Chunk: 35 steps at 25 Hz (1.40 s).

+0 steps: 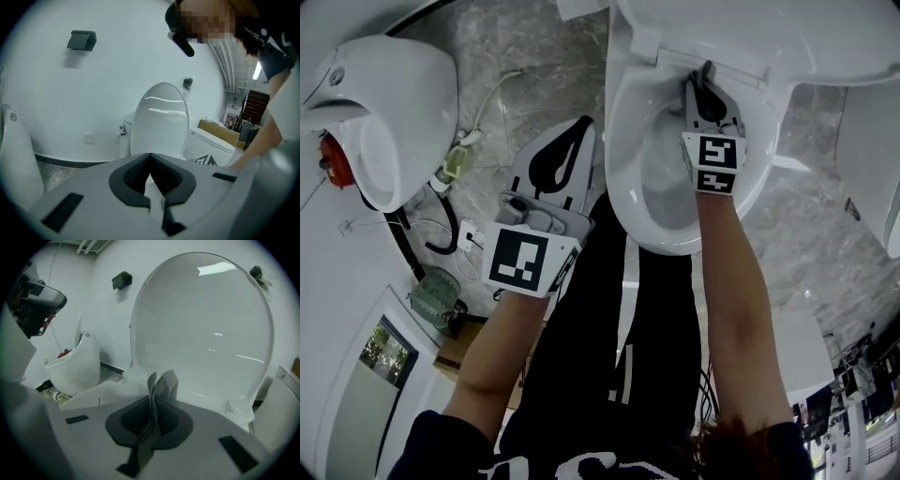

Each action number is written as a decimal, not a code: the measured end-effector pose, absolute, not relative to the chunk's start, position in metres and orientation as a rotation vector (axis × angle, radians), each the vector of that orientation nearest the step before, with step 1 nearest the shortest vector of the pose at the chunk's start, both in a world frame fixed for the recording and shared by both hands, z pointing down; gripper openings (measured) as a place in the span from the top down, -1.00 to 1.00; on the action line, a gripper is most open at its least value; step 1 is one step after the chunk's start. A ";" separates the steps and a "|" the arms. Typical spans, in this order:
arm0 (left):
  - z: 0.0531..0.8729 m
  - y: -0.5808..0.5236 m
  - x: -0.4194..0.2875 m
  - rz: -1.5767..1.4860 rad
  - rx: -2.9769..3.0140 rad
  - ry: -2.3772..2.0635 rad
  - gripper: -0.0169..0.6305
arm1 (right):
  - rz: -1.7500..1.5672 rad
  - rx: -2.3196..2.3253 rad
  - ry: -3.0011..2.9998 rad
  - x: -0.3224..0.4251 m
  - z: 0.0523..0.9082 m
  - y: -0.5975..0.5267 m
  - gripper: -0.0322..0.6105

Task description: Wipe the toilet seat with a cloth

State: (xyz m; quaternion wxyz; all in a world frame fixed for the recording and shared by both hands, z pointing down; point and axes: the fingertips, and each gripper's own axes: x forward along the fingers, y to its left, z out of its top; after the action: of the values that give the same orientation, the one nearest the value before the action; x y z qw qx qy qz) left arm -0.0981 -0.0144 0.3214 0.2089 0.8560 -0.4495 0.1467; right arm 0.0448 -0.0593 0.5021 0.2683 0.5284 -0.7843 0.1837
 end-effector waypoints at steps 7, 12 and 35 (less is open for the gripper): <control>0.318 -0.009 -0.090 0.419 2.408 -1.224 0.91 | 0.550 1.505 -2.112 0.069 0.484 -0.054 0.82; 0.308 -0.006 -0.083 0.412 2.416 -1.210 0.91 | 0.526 1.661 -2.170 0.099 0.422 -0.033 0.82; 0.004 0.008 -0.068 0.335 2.718 -1.137 0.91 | -0.005 1.956 -2.384 0.134 -0.068 0.072 0.83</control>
State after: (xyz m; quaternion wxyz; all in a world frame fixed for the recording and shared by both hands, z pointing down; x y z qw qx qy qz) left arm -0.0684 0.0084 0.0040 0.0881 0.9130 -0.3820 0.1127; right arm 0.1339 0.0725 -0.0681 0.0288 0.6340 -0.7728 -0.0016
